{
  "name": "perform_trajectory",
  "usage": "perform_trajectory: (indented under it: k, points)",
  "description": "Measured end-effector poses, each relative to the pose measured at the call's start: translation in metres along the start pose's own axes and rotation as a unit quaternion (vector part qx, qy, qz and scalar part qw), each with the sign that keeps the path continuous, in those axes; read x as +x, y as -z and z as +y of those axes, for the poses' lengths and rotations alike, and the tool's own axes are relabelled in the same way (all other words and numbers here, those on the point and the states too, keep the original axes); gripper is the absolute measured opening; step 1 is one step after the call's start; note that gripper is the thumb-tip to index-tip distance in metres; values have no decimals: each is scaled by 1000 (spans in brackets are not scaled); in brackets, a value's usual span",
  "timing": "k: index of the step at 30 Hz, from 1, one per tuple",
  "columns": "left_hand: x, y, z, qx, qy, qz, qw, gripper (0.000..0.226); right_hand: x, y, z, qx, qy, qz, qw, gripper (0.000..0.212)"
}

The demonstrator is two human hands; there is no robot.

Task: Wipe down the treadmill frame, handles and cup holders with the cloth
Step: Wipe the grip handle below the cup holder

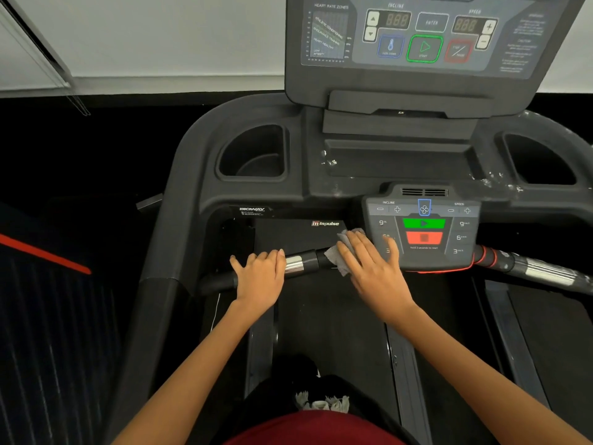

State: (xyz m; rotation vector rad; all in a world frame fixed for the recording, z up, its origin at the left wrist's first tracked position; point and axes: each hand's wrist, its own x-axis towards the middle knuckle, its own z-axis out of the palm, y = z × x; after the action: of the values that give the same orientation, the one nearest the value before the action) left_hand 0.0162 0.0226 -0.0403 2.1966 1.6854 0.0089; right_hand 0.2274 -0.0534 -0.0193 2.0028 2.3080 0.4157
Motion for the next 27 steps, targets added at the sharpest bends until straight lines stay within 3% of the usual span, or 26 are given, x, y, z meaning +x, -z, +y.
perform_trajectory:
  k: [3,8,12,16,22,27]
  points:
    - [0,-1,-1,-14,-2,6,1000,39,-19,-6,8,9,13,34,999,93]
    - [-1,-2,-2,-9,-2,12,1000,39,-34,-7,16,35,73,60,995,75]
    - [0,-4,0,11,-4,10,1000,38,-46,-9,20,87,89,71,990,73]
    - [1,-7,-1,11,-3,18,1000,37,-28,5,26,132,75,134,979,47]
    - [2,-7,-1,9,-3,19,1000,36,-2,-5,9,53,32,-4,998,68]
    - [1,-5,-1,20,-14,17,1000,34,3,-19,-15,110,-17,15,994,65]
